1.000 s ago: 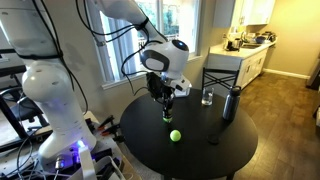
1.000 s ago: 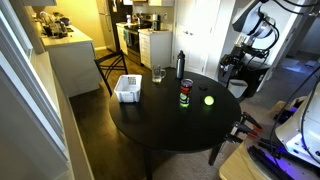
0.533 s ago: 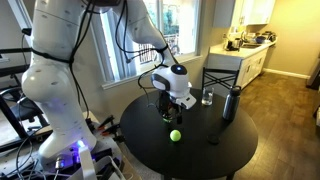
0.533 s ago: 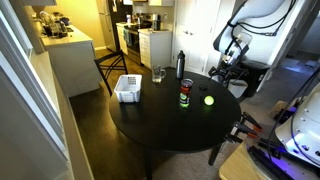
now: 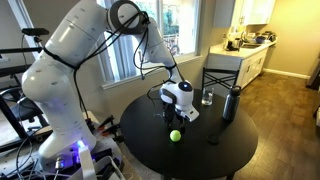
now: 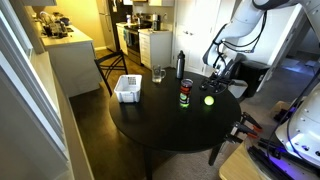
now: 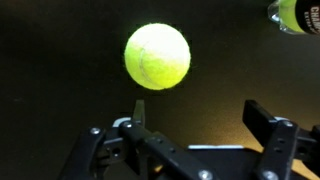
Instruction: Put the tennis ball in the black container.
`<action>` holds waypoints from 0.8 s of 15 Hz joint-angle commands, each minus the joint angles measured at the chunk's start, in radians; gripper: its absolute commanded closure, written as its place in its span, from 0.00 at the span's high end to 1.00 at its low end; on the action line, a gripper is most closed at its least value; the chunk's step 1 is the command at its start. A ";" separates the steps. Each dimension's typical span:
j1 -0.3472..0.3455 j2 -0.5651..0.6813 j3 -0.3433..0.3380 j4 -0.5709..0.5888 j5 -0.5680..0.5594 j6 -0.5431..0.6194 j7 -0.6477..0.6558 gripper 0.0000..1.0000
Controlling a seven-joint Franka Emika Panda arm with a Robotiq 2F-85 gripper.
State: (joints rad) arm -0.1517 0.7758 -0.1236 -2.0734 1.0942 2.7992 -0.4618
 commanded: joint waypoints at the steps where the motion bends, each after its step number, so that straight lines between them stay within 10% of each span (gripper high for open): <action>1: 0.014 0.044 -0.011 0.037 -0.013 -0.008 0.047 1.00; 12: 0.008 0.092 0.006 0.017 -0.217 -0.034 0.233 1.00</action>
State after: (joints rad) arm -0.1254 0.8724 -0.1279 -2.0353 0.9702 2.7756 -0.3164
